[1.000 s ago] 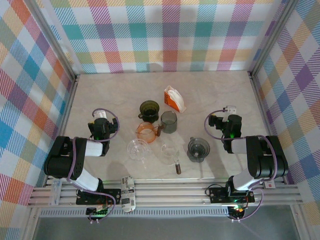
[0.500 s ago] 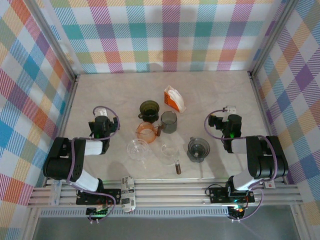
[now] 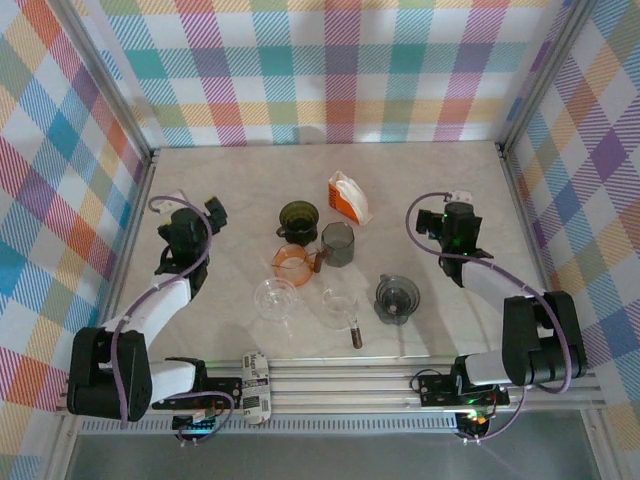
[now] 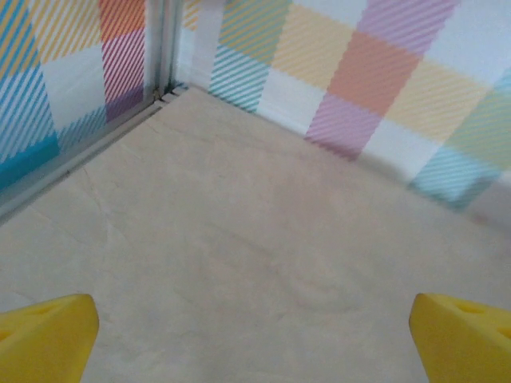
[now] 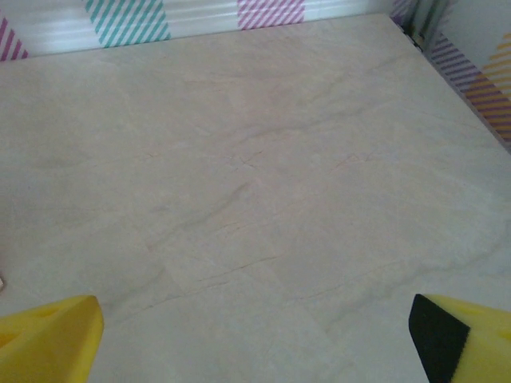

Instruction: Place the coffee filter in the dripper

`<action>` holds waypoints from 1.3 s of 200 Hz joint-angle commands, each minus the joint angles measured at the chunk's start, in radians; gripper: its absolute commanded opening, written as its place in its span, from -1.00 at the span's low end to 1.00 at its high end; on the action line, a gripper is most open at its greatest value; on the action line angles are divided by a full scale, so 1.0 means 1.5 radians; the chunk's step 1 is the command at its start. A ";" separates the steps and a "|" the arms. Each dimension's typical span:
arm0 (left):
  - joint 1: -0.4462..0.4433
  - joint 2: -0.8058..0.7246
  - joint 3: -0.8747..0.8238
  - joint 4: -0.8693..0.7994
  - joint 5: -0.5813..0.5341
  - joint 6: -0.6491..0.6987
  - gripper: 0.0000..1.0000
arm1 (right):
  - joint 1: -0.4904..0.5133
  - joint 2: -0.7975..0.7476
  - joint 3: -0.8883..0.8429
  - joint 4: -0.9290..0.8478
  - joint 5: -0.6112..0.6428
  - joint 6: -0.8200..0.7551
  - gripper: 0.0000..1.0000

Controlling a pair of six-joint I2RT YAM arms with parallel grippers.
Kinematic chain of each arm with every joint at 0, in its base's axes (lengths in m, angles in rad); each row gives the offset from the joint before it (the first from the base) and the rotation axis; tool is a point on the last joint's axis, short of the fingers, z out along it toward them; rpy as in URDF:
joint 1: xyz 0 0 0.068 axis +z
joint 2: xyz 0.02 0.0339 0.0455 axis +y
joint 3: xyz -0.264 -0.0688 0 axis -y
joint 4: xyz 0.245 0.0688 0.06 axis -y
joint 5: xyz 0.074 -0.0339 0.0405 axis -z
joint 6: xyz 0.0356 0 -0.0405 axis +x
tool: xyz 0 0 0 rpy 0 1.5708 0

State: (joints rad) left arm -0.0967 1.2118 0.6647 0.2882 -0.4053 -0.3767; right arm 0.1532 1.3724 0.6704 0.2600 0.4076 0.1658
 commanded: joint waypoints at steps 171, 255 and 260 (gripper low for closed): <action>-0.027 -0.298 -0.044 -0.412 0.414 -0.324 1.00 | 0.298 -0.162 0.118 -0.469 -0.370 0.229 0.98; -0.064 -0.336 -0.099 -0.471 0.466 -0.333 0.81 | 0.444 -0.121 0.143 -0.523 -0.273 0.278 1.00; -0.066 -0.334 -0.100 -0.472 0.467 -0.333 0.81 | 0.451 -0.115 0.147 -0.524 -0.272 0.281 0.99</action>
State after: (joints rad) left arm -0.1764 0.7132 0.5255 -0.3950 0.2604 -0.8719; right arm 0.7879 1.1606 0.8528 -0.4873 -0.0544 0.5568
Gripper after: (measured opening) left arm 0.911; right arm 0.998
